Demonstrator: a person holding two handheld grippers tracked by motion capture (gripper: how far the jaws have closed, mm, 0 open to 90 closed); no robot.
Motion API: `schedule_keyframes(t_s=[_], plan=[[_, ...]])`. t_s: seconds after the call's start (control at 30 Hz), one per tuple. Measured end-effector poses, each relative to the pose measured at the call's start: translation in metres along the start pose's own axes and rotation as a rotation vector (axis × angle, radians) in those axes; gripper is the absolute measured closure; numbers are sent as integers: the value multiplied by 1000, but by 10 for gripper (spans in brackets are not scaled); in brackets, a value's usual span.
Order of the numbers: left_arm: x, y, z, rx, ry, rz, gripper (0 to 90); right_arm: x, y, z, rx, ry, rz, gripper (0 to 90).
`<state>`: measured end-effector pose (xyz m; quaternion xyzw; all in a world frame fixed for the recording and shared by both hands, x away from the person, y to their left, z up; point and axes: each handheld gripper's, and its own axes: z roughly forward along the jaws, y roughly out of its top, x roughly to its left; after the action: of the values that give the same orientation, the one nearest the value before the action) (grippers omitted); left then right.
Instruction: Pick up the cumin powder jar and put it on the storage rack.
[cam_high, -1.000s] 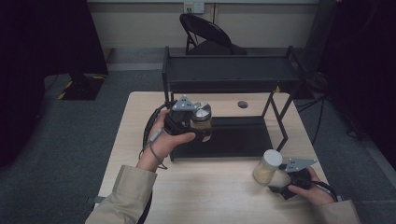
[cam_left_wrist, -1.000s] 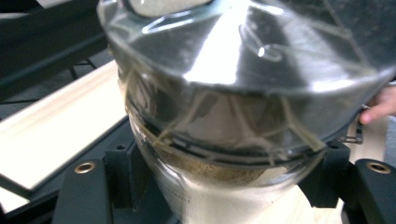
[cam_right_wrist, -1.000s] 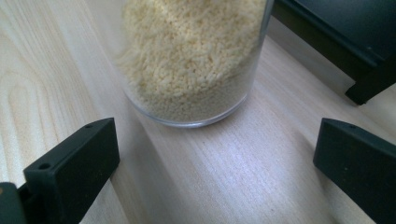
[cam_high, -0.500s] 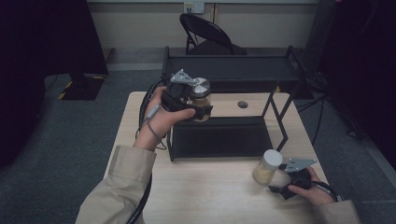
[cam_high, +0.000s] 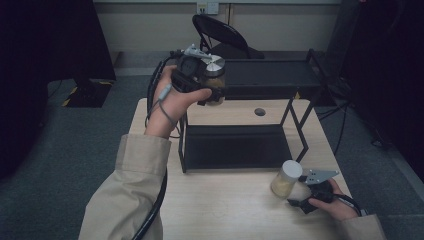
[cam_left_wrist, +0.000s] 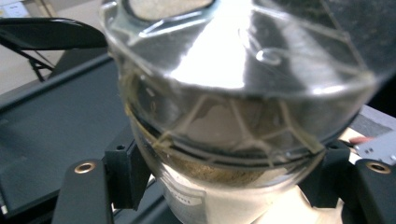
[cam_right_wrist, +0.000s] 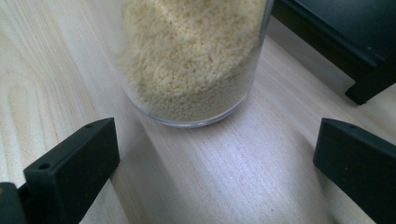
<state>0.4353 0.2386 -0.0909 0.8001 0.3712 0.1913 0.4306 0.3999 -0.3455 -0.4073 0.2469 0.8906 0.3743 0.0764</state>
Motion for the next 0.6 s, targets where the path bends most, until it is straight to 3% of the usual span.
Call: schedule_keyframes(t_s=[0.2, 0.6], plan=[[-3, 15, 6, 7, 46, -32, 309, 0, 0, 0, 0, 0, 0, 0], [-6, 29, 21, 2, 147, -70, 309, 0, 0, 0, 0, 0, 0, 0]])
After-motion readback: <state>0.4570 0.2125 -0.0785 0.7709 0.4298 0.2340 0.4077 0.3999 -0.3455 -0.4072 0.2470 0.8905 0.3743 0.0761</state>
